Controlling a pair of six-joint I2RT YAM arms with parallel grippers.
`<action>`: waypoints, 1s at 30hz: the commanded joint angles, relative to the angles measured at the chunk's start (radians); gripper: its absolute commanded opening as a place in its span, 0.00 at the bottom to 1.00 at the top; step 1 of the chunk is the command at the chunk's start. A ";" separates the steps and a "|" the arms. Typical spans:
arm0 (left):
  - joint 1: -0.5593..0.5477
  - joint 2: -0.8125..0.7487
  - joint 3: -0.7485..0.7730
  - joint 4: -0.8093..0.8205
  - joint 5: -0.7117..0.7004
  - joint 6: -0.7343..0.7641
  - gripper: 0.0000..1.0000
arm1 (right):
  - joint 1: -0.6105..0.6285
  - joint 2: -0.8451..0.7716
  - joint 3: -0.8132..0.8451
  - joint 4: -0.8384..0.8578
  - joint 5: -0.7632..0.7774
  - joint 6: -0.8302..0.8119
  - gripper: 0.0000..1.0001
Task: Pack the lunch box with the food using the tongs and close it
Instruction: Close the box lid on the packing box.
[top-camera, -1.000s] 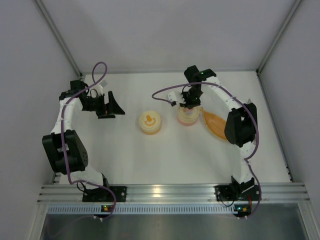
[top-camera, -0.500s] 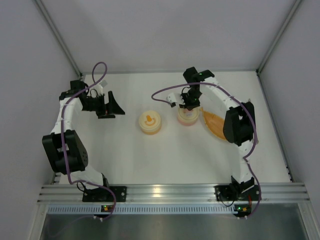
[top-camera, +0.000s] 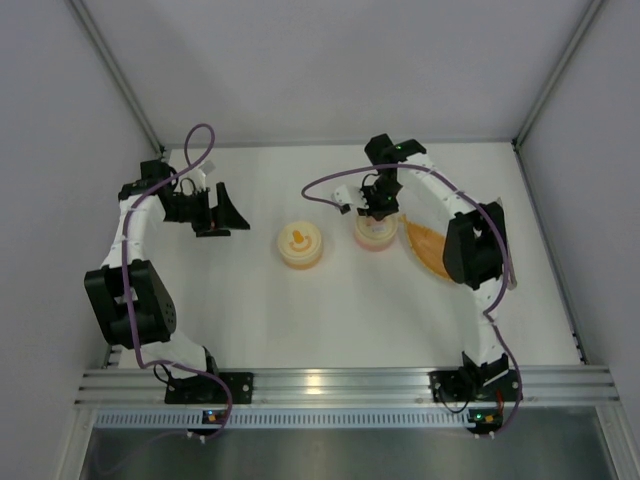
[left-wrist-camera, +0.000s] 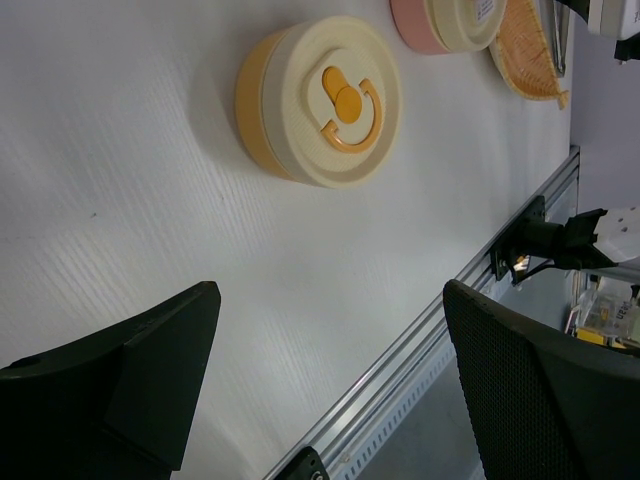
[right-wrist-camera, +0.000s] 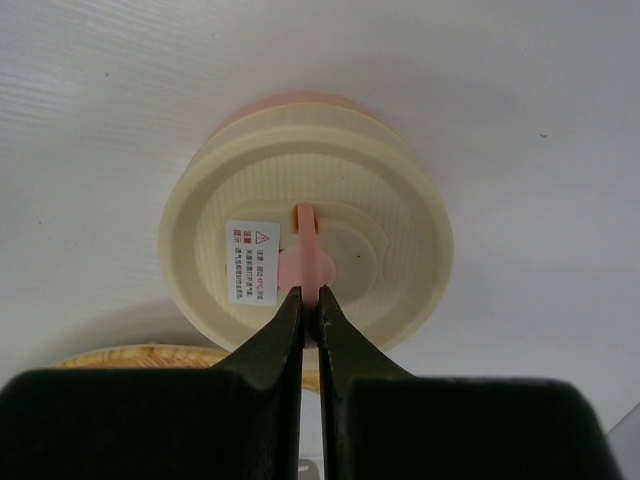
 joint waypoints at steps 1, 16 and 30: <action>0.009 0.005 0.020 0.014 0.026 0.022 0.98 | -0.002 0.024 0.039 -0.035 -0.051 -0.013 0.00; 0.019 -0.020 0.041 -0.013 0.023 0.035 0.98 | 0.113 -0.182 -0.379 0.080 -0.094 0.121 0.00; 0.021 -0.032 0.037 -0.020 0.030 0.038 0.98 | 0.176 -0.307 -0.496 0.134 -0.131 0.350 0.00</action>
